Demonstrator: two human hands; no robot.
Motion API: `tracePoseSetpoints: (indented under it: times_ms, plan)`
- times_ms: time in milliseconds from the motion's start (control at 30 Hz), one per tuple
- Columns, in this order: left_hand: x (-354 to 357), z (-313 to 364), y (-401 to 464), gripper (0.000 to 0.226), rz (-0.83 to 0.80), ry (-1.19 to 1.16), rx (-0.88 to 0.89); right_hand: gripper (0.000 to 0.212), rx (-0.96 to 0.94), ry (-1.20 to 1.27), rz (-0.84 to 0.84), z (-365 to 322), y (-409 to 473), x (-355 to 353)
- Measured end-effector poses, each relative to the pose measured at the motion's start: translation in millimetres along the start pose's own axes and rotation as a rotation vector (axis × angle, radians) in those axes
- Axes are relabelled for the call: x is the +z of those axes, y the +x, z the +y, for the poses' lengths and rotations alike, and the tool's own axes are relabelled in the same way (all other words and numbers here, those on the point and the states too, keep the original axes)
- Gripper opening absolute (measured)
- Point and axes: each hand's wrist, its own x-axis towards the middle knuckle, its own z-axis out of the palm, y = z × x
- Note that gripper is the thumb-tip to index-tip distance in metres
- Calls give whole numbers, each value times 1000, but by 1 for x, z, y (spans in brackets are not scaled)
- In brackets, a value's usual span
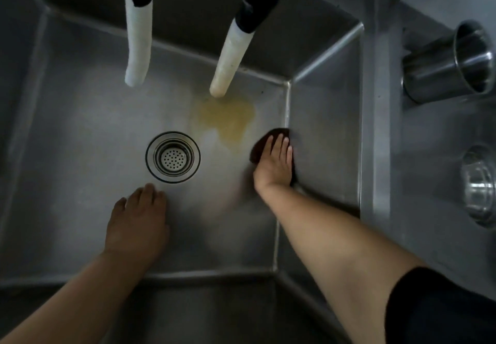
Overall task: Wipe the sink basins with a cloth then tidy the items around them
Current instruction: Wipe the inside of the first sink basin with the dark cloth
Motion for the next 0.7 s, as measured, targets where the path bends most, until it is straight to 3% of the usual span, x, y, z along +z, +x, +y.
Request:
tracePoseSetpoints:
  times_ms: [200,333,467,700]
  plan:
    - [1,0,2,61,30,7,-5,50,-199,-568,-39,9,38,-49]
    - [-2,3,6,60,46,38,3,51,-262,-854,-155,13,37,-82]
    - [-2,9,5,58,10,72,7,58,-286,-1013,-367,21,5,-75]
    - [-4,6,0,53,38,111,39,53,-516,-1041,-576,44,-105,-23]
